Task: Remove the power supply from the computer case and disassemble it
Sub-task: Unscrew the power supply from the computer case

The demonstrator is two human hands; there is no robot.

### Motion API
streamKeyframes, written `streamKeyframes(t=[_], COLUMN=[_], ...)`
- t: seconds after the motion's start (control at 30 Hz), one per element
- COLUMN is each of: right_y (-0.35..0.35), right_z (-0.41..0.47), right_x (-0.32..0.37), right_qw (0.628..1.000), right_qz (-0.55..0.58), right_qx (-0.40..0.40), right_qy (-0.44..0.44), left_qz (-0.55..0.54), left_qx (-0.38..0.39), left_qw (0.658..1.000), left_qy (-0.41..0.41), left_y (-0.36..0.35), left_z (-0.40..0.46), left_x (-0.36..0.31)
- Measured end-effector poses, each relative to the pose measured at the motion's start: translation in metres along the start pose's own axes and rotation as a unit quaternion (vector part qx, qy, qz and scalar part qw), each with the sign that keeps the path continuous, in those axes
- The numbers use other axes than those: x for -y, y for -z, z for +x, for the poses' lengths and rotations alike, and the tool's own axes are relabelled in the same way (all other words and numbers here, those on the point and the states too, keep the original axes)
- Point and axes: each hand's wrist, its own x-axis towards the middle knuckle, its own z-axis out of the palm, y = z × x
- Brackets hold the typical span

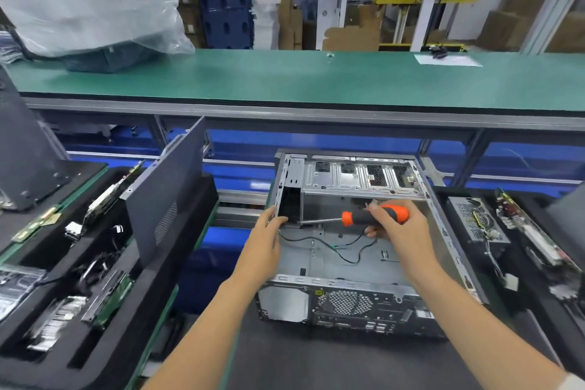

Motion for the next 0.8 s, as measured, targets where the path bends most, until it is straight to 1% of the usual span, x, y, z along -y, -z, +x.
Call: streamKeyframes(t=[0.1, 0.2, 0.27, 0.33, 0.4, 0.47, 0.5, 0.57, 0.6, 0.63, 0.67, 0.7, 0.73, 0.77, 0.8], right_y=[0.013, 0.034, 0.047, 0.054, 0.060, 0.070, 0.077, 0.086, 0.089, 0.092, 0.093, 0.095, 0.098, 0.099, 0.099], right_z=[-0.003, -0.005, -0.007, -0.008, -0.006, -0.002, 0.001, 0.007, 0.013, 0.019, 0.027, 0.036, 0.044, 0.051, 0.058], right_x=[-0.008, -0.013, -0.015, -0.010, -0.001, 0.006, 0.009, 0.014, 0.014, 0.014, 0.013, 0.011, 0.009, 0.007, 0.005], right_qw=[0.990, 0.961, 0.946, 0.949, 0.964, 0.973, 0.975, 0.976, 0.977, 0.975, 0.963, 0.934, 0.893, 0.856, 0.832], right_qz=[0.082, 0.148, 0.172, 0.145, 0.079, 0.002, -0.032, -0.084, -0.106, -0.153, -0.238, -0.345, -0.445, -0.513, -0.551], right_qx=[0.037, 0.087, 0.104, 0.123, 0.119, 0.104, 0.093, 0.077, 0.060, 0.039, 0.018, 0.003, -0.009, -0.022, -0.033], right_qy=[-0.104, -0.217, -0.255, -0.251, -0.226, -0.206, -0.198, -0.186, -0.176, -0.157, -0.128, -0.094, -0.068, -0.058, -0.055], left_qz=[0.006, 0.045, 0.041, 0.028, -0.010, -0.070, -0.087, -0.066, -0.050, -0.043, -0.046, -0.051, -0.054, -0.060, -0.074], left_qx=[0.004, 0.005, 0.006, -0.006, -0.037, -0.055, -0.044, 0.005, 0.027, 0.037, 0.043, 0.047, 0.049, 0.048, 0.045], left_qw=[1.000, 0.999, 0.999, 1.000, 0.999, 0.994, 0.990, 0.986, 0.985, 0.984, 0.984, 0.983, 0.983, 0.982, 0.980], left_qy=[-0.002, -0.021, -0.017, -0.012, 0.006, 0.064, 0.098, 0.152, 0.163, 0.167, 0.167, 0.168, 0.168, 0.172, 0.180], left_y=[-0.001, -0.003, -0.002, -0.001, -0.001, 0.002, 0.004, 0.007, 0.008, 0.008, 0.009, 0.009, 0.009, 0.010, 0.010], left_z=[0.001, 0.002, 0.002, 0.002, 0.002, 0.007, 0.013, 0.025, 0.032, 0.039, 0.045, 0.053, 0.059, 0.064, 0.070], left_x=[0.001, 0.001, 0.000, -0.002, -0.001, 0.000, -0.001, -0.003, -0.005, -0.006, -0.007, -0.006, -0.007, -0.006, -0.006])
